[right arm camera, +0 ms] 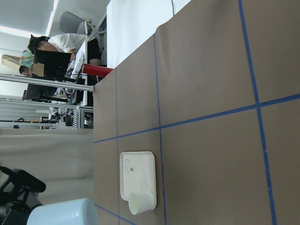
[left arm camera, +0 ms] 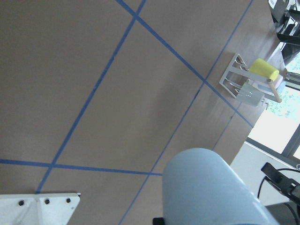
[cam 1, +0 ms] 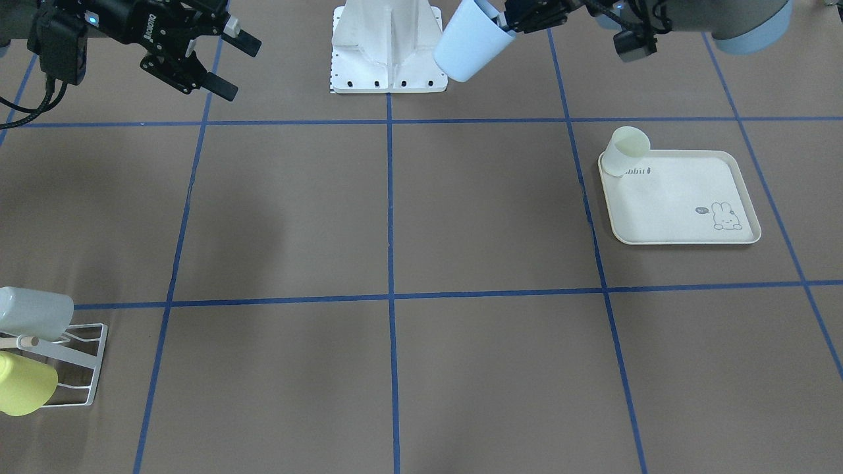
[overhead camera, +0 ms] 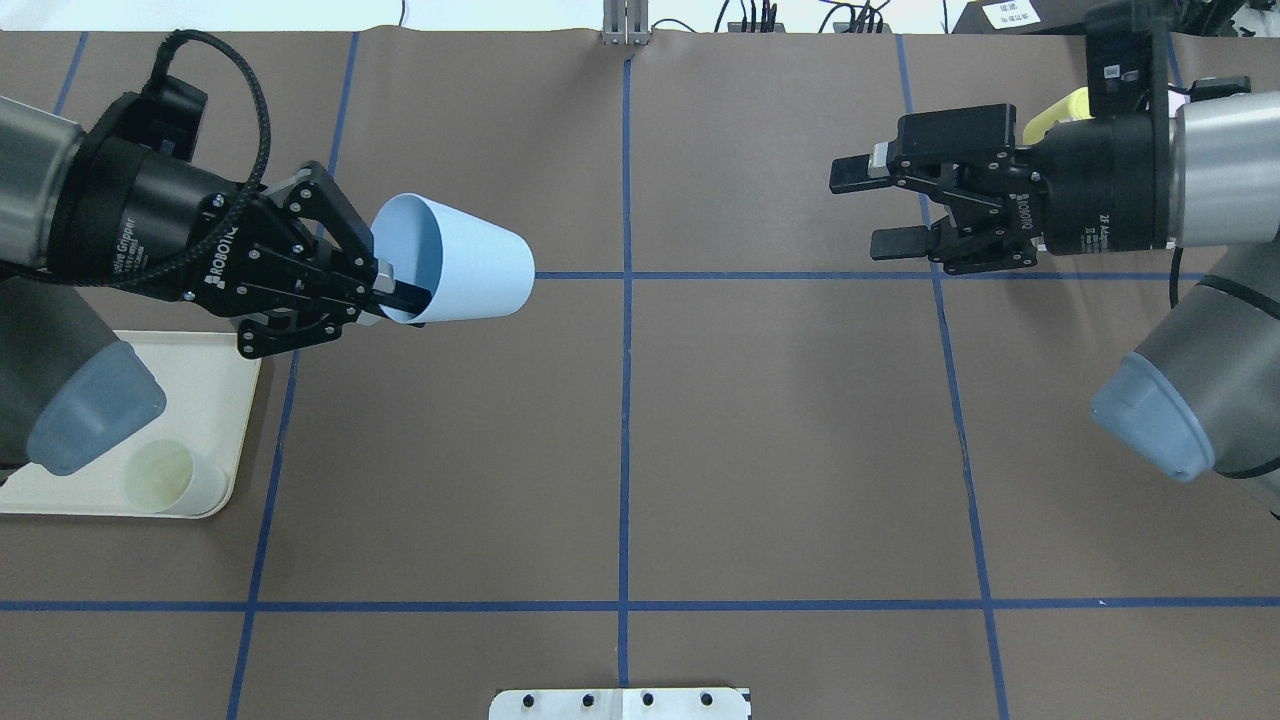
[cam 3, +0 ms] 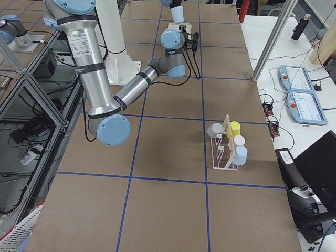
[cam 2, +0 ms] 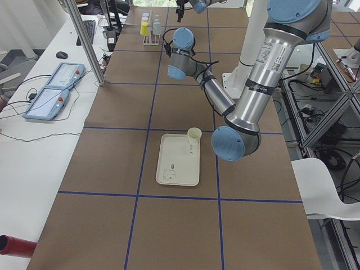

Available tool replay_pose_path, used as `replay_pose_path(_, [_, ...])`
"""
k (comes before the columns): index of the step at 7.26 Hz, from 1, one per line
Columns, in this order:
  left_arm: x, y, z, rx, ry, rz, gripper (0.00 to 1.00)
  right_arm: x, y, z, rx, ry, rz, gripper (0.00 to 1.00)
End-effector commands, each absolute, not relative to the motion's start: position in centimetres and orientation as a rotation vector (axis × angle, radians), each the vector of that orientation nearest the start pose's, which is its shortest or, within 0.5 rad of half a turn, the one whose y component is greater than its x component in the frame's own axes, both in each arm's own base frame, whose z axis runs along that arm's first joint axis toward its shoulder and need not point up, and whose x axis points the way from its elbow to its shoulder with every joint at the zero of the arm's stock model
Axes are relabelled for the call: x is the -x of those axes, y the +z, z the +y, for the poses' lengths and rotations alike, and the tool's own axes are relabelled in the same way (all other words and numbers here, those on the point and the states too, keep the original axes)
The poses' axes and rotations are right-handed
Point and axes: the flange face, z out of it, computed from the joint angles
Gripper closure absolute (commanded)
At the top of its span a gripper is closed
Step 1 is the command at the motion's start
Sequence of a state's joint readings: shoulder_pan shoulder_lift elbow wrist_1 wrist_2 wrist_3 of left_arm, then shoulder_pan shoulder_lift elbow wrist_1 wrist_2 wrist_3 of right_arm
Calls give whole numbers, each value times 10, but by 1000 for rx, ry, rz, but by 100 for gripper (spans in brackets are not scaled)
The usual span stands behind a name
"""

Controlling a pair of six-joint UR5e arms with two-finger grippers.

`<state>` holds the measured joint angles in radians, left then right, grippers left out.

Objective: Transfer IKEA cup to right arm and place on rack

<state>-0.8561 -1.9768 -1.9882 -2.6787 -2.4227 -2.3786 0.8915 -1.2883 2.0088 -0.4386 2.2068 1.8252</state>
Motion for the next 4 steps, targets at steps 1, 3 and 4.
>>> replay_pose_path(1, [-267, 134, -365, 618, -407, 1936, 100, 248, 174, -388, -169, 230, -1964, 2])
replay_pose_path(3, [-263, 144, -364, 760, -420, 2046, 100, 263, 152, -376, -158, 222, -2106, 2])
replay_pose_path(4, [-267, 153, -363, 840, -410, 2090, 100, 267, 136, -368, -120, 223, -2187, 2])
